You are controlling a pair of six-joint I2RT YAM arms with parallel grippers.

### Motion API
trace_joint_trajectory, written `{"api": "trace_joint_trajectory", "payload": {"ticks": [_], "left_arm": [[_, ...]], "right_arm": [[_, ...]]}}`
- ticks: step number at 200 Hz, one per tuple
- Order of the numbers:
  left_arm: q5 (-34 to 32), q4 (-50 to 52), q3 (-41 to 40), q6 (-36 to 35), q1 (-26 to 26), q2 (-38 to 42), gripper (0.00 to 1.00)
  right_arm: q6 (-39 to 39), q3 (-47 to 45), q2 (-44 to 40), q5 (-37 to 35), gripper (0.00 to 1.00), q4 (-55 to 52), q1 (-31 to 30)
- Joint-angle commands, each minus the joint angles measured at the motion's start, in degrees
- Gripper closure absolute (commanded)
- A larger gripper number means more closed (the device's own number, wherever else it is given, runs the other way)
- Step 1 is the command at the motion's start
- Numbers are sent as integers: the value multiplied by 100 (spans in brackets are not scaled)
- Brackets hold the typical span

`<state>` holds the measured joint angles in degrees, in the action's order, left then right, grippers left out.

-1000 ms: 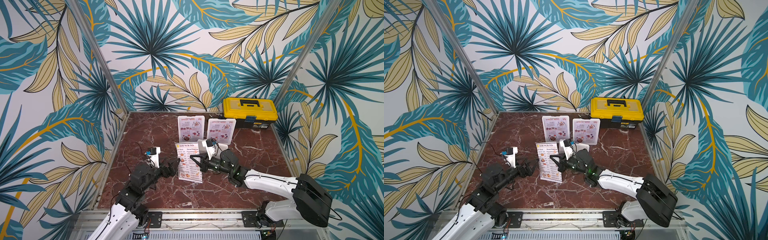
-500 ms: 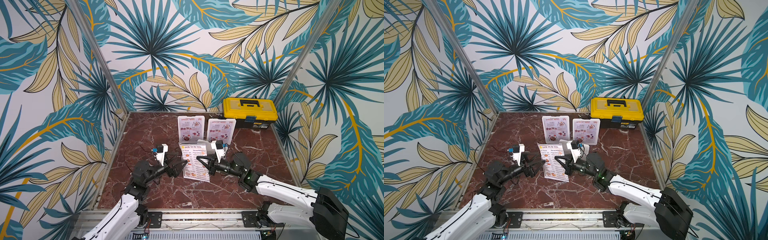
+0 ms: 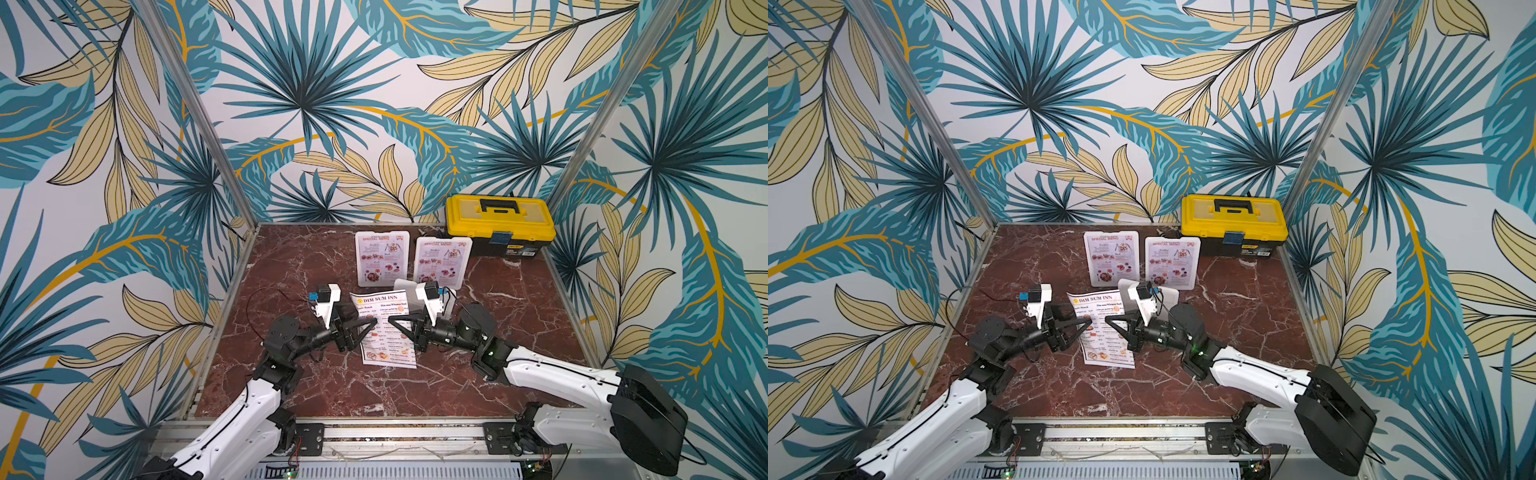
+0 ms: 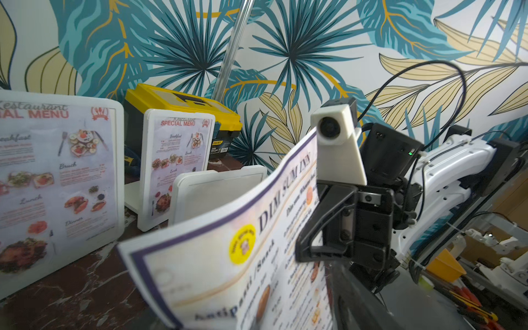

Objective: Insert the menus into the narrow rack
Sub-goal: Insert the menu into the narrow rack.

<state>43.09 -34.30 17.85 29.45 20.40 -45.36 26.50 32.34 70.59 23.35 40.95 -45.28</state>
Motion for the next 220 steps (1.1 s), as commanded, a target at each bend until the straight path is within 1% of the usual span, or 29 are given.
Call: {"api": "trace_joint_trajectory", "payload": {"ticks": [1, 45, 61, 73, 96, 108, 119, 131, 155, 192, 220], "left_arm": [[-59, -217, 27, -71, -18, 107, 35], [-93, -217, 42, -81, -19, 63, 48], [-64, -217, 78, -71, -17, 8, 50], [-72, -217, 100, -76, -19, -31, 54], [-100, -213, 114, -98, -11, -90, 56], [-112, -217, 140, -122, -18, -134, 59], [-100, -217, 178, -149, -14, -189, 64], [-108, -216, 224, -176, -17, -265, 71], [-104, -217, 324, -168, -19, -418, 84], [-332, -206, 275, -155, -25, -459, 86], [-530, -208, 253, -176, -24, -497, 96]], "right_arm": [[212, -53, 56, -41, 100, 378, 195], [369, -184, 42, -26, 100, 609, 352], [397, -171, 56, 25, 100, 658, 362], [423, -136, 94, 87, 100, 669, 361], [452, -87, 202, 174, 100, 698, 356], [483, -87, 251, 215, 100, 771, 357], [512, -87, 284, 282, 100, 853, 356], [533, -87, 298, 309, 100, 897, 356], [498, -96, 263, 237, 100, 846, 370], [400, -190, 12, 55, 100, 561, 414], [361, -314, -157, -70, 100, 520, 440]]}}
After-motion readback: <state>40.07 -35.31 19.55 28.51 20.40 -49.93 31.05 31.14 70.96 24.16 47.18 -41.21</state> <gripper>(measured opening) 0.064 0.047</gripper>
